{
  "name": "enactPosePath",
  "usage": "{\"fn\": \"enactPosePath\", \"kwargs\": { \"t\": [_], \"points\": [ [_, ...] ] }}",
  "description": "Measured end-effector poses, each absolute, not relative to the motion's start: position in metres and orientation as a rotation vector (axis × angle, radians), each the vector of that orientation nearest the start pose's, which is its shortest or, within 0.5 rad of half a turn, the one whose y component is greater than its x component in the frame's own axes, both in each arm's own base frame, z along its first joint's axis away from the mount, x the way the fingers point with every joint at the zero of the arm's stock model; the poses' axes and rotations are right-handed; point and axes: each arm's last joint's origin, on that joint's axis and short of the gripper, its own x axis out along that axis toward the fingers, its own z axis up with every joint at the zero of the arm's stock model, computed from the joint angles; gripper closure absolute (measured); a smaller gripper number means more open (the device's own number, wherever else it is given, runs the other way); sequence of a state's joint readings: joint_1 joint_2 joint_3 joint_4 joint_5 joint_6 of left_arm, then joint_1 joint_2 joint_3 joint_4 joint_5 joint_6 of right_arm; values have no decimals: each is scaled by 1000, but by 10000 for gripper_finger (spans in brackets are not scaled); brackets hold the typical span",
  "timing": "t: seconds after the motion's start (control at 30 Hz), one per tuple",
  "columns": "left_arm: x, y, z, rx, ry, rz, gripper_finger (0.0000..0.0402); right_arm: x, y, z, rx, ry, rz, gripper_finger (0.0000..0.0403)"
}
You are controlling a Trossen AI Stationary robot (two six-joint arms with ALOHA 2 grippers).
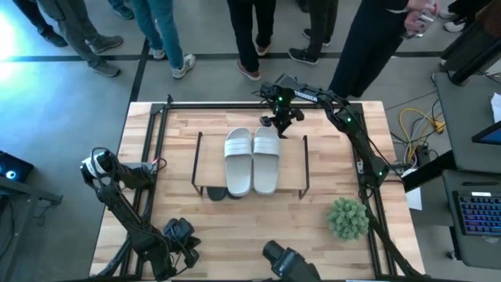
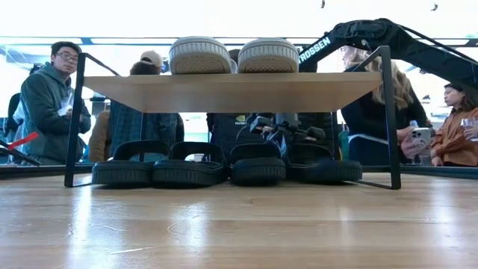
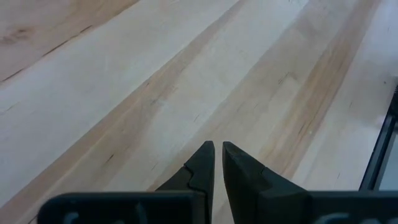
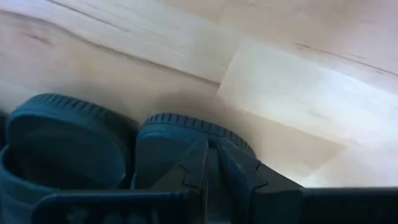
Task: Pick and place slides into the shelf
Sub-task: Adjust the slides on the shelf
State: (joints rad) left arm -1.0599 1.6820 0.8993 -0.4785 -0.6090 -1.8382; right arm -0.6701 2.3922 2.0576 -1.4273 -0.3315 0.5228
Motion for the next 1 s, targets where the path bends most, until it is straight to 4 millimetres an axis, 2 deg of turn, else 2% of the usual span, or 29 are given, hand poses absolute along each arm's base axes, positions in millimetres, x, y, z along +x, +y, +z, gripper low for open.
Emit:
{"fn": "enactPosePath", "kwargs": {
  "t": [0.27, 0.63, 1.0],
  "points": [
    [157, -243, 156, -787, 803, 427, 385, 354, -283, 182, 1201, 1438, -713, 374],
    [158, -243, 156, -784, 799, 429, 385, 353, -285, 168, 1205, 1424, -707, 374],
    [159, -242, 156, -787, 799, 434, 385, 352, -274, 161, 1193, 1509, -671, 374]
  ]
}}
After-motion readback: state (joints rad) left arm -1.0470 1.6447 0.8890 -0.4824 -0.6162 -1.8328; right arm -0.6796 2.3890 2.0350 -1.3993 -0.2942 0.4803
